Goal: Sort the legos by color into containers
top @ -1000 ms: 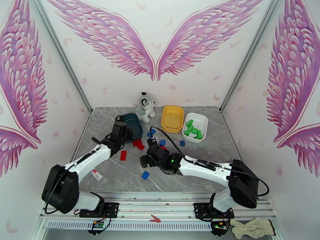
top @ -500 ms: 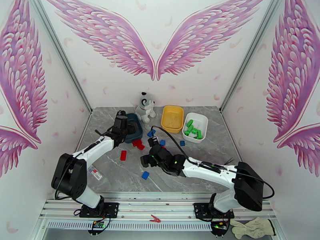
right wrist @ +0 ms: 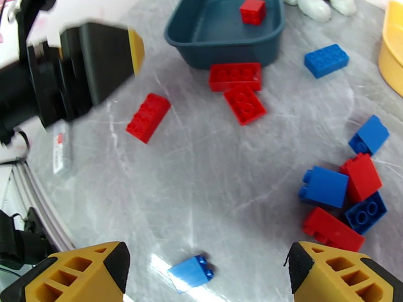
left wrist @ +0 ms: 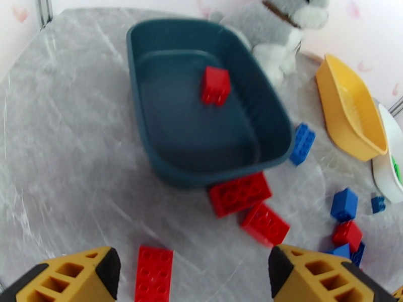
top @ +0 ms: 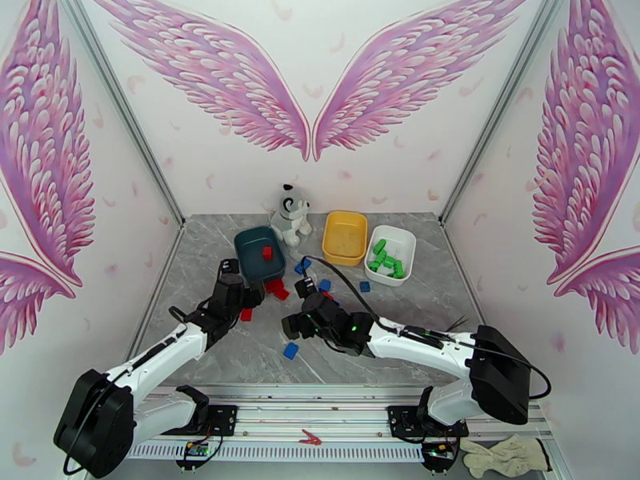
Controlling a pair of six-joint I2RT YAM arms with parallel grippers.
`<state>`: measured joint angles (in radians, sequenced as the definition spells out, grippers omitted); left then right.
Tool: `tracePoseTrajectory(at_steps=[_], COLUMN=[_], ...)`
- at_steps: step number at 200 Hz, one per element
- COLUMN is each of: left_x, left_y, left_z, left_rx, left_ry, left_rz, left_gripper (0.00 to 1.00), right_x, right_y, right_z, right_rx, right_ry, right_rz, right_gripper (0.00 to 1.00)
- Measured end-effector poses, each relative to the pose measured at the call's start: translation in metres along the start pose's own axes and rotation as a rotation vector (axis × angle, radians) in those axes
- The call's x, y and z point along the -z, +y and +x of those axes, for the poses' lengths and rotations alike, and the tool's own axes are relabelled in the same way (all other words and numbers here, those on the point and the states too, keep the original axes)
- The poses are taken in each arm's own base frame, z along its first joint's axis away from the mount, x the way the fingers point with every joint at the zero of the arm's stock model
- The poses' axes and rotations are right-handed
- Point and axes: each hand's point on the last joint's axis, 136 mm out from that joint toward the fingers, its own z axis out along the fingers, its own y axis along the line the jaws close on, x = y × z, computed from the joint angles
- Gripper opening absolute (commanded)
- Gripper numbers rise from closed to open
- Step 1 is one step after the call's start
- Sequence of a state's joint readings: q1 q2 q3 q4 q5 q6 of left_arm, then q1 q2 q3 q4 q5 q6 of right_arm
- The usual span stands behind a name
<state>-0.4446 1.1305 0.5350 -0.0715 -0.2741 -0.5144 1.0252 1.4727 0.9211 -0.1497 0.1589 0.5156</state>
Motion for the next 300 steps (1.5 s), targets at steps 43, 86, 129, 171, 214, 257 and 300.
tracePoseTrajectory(at_steps=[43, 86, 129, 171, 214, 257, 300], left_x=[0.001, -0.019, -0.042, -0.052, -0.057, -0.052, -0.027], left_y=[0.011, 0.021, 0.033, 0.035, 0.035, 0.017, -0.015], left_z=[0.032, 0.059, 0.089, 0.083, 0.079, 0.075, 0.039], left_rx=[-0.008, -0.029, -0.071, -0.087, -0.087, -0.081, -0.043], left_ry=[0.040, 0.116, 0.211, 0.182, 0.153, 0.156, 0.084], left_rz=[-0.022, -0.080, -0.153, -0.199, -0.212, -0.127, 0.025], left_gripper=[0.80, 0.76, 0.69, 0.63, 0.44, 0.32, 0.32], right_x=[-0.013, -0.024, -0.036, -0.037, -0.037, -0.043, -0.049], right_y=[0.009, 0.016, 0.014, 0.015, 0.015, 0.014, 0.013], right_z=[0.012, 0.021, 0.036, 0.039, 0.039, 0.041, 0.031], right_rx=[-0.003, -0.004, -0.005, -0.004, -0.004, -0.005, -0.006], right_ry=[0.022, 0.047, 0.095, 0.106, 0.108, 0.122, 0.103], right_rz=[-0.066, -0.109, -0.109, -0.115, -0.114, -0.099, -0.068], right_gripper=[0.84, 0.79, 0.73, 0.69, 0.68, 0.70, 0.74])
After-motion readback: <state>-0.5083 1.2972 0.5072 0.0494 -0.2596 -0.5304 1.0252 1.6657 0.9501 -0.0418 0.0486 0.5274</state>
